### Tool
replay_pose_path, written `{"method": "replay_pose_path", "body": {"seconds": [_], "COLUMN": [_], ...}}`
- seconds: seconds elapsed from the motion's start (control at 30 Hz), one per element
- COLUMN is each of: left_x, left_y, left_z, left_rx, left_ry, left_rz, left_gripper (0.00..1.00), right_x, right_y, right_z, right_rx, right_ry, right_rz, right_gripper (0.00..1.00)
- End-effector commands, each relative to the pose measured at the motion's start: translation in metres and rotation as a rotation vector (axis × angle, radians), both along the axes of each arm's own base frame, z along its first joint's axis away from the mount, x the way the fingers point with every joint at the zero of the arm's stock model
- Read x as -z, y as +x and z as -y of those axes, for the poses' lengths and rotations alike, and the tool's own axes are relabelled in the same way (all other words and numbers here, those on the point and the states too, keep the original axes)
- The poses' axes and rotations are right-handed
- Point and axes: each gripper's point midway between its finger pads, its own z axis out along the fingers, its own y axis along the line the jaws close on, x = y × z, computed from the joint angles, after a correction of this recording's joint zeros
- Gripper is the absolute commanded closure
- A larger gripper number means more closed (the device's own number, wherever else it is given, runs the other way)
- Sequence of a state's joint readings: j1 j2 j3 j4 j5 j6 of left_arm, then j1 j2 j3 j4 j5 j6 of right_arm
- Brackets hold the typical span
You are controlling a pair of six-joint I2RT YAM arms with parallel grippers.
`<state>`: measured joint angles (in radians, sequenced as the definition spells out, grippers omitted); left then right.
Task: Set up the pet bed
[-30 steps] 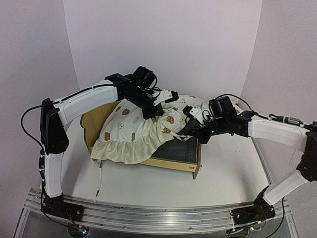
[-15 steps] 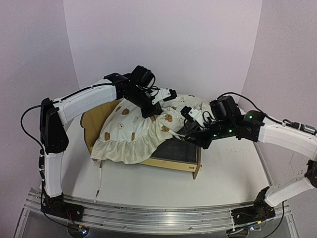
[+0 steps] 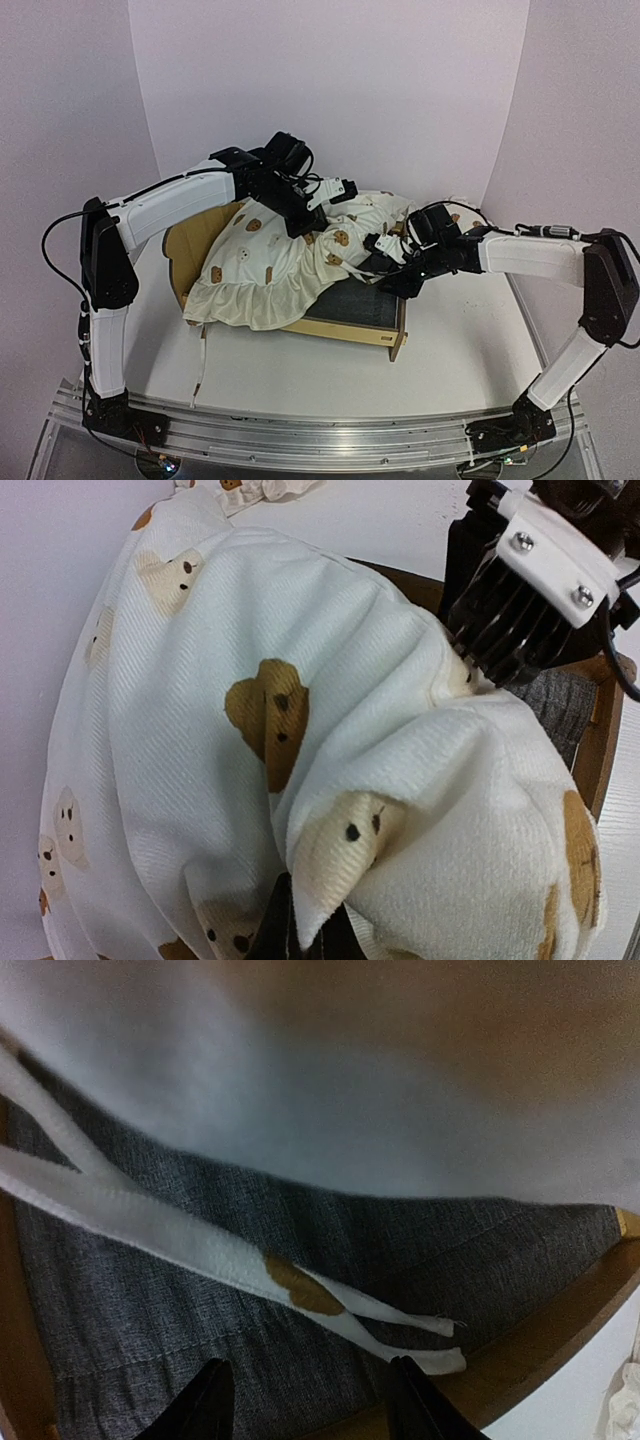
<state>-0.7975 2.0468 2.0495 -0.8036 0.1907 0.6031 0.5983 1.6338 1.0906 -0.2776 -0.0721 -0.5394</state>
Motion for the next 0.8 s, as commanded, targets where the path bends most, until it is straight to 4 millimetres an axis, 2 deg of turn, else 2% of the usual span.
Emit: {"method": "replay_pose_path", "body": {"seconds": [0.0, 0.17, 0.33, 0.63, 0.7, 0.77], "left_x": [-0.045, -0.044, -0.045, -0.049, -0.048, -0.048], "left_y": [0.01, 0.009, 0.01, 0.01, 0.01, 0.01], "left_z": [-0.008, -0.008, -0.008, -0.009, -0.009, -0.009], "left_rx": [-0.023, -0.022, -0.023, -0.023, -0.024, -0.024], "left_ry": [-0.063, -0.062, -0.064, -0.065, -0.065, -0.066], "left_rz": [0.082, 0.078, 0.082, 0.092, 0.092, 0.09], "left_gripper": [1.0, 1.0, 1.0, 1.0, 1.0, 1.0], "right_x": [-0.014, -0.014, -0.019, 0.001, 0.003, 0.003], "right_y": [0.025, 0.044, 0.052, 0.063, 0.066, 0.067], "right_z": [-0.016, -0.015, -0.016, -0.015, -0.013, -0.012], "right_rx": [-0.05, -0.009, -0.018, -0.028, -0.008, 0.01], "right_ry": [0.019, 0.029, 0.032, 0.004, -0.001, 0.001], "right_rz": [0.096, 0.158, 0.2, 0.176, 0.173, 0.168], "right_gripper": [0.46, 0.48, 0.49, 0.53, 0.6, 0.76]}}
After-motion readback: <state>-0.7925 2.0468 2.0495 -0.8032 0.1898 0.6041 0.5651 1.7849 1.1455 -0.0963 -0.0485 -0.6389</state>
